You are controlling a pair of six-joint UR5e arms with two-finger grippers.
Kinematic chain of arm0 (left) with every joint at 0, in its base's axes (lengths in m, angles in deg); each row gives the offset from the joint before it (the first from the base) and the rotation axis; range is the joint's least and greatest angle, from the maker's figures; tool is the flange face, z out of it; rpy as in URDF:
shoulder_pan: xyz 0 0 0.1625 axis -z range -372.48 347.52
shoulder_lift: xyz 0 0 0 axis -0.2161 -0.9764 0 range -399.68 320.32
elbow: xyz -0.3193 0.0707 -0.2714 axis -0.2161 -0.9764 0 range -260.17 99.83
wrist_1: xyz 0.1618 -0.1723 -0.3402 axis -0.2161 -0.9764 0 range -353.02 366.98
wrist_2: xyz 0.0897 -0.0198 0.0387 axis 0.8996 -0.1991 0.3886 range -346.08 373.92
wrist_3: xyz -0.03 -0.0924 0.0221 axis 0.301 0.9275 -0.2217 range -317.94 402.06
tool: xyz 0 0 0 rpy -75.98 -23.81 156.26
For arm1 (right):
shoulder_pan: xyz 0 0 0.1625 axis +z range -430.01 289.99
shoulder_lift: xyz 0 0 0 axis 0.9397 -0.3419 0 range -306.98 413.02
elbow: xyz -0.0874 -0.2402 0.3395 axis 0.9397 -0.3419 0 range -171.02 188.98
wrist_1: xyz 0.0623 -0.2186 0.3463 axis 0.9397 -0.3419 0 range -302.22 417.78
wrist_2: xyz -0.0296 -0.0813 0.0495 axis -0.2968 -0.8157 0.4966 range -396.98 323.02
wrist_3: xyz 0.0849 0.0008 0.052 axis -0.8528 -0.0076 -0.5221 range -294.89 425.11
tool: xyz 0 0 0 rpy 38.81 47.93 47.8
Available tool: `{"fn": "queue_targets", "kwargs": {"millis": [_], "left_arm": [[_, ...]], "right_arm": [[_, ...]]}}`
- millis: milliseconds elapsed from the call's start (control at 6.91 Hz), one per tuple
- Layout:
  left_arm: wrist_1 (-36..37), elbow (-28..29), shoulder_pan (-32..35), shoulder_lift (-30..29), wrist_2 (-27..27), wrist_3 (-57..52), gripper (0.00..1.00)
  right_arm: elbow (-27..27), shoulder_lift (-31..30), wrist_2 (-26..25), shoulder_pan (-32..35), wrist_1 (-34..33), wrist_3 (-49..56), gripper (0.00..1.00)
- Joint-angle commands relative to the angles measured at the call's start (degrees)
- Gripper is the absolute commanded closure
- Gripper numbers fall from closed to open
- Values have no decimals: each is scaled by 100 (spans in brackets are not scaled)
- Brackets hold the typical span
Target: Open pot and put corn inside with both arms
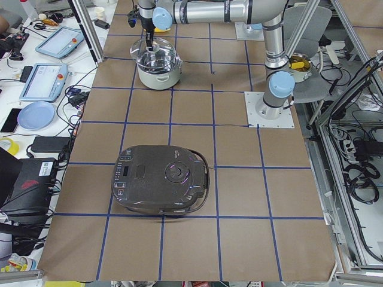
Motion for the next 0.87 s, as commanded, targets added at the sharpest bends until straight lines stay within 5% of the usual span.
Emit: {"fn": "queue_targets", "kwargs": {"millis": [0, 434, 724], "left_arm": [[-62, -176, -1283, 147, 30, -1696, 100], [-2, -763, -2375, 227, 126, -2800, 100], [1495, -2078, -2800, 236, 73, -2786, 100]], "right_arm": [[-56, -427, 39, 70, 332, -345, 73], [-982, -825, 286, 1121, 1384, -1274, 74], [-2248, -747, -283, 2184, 2493, -2310, 74]]}}
